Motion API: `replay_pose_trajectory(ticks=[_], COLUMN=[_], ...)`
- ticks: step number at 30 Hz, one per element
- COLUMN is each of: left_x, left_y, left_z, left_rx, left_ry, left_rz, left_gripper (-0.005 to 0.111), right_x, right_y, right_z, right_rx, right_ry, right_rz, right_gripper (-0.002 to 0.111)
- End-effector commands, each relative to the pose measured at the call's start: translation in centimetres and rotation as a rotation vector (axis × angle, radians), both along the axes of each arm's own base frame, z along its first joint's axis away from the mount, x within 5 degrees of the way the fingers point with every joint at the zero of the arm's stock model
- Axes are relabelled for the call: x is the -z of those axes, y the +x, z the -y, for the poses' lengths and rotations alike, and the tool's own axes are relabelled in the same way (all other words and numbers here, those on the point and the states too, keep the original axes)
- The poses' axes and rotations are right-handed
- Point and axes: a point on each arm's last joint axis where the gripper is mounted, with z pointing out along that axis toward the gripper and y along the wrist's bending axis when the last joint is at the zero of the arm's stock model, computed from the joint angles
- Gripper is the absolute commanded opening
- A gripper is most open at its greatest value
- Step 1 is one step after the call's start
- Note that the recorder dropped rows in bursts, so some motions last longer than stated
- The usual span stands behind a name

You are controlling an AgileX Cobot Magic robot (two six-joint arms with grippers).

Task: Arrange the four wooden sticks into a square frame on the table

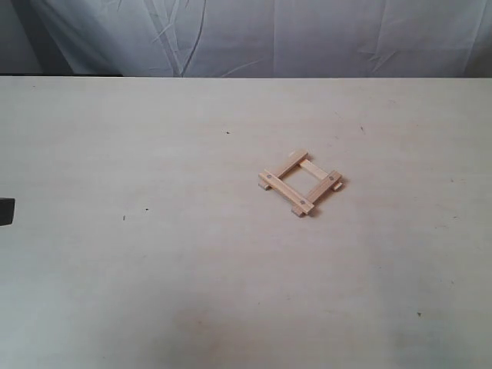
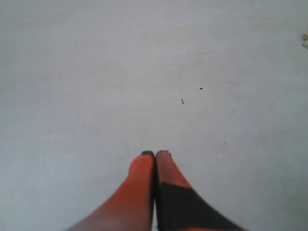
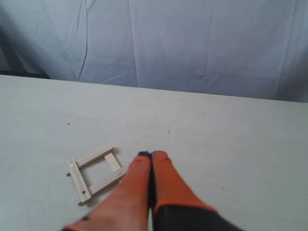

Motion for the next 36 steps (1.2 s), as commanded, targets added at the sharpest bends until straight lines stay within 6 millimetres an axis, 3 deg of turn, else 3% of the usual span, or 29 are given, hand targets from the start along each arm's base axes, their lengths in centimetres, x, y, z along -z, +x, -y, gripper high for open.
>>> replay_pose_trajectory(ticks=[1, 9, 15, 19, 30, 36], left_x=[0.1, 0.1, 0.1, 0.1, 0.1, 0.1], left_y=[-0.1, -0.1, -0.1, -0.1, -0.1, -0.2], left_z=[-0.1, -0.1, -0.1, -0.1, -0.1, -0.1], left_rx=[-0.006, -0.006, -0.006, -0.006, -0.006, -0.007], left_ry=[0.001, 0.001, 0.001, 0.001, 0.001, 0.003], left_rz=[0.006, 0.006, 0.006, 0.006, 0.006, -0.002], left_gripper=[0.0, 0.0, 0.0, 0.0, 0.0, 0.0], right_x=[1.6, 8.2, 9.5, 10.4, 14.8, 14.8], right_y=[-1.2, -3.0, -3.1, -3.3, -3.6, -3.5], right_z=[0.7, 1.2, 1.4, 1.5, 1.6, 1.6], right_rx=[0.058, 0.128, 0.132, 0.145, 0.146, 0.155], right_ry=[-0.024, -0.007, -0.031, -0.055, -0.065, -0.056], right_rz=[0.056, 0.025, 0.006, 0.105, 0.05, 0.062], right_gripper=[-0.001, -0.001, -0.001, -0.001, -0.001, -0.001])
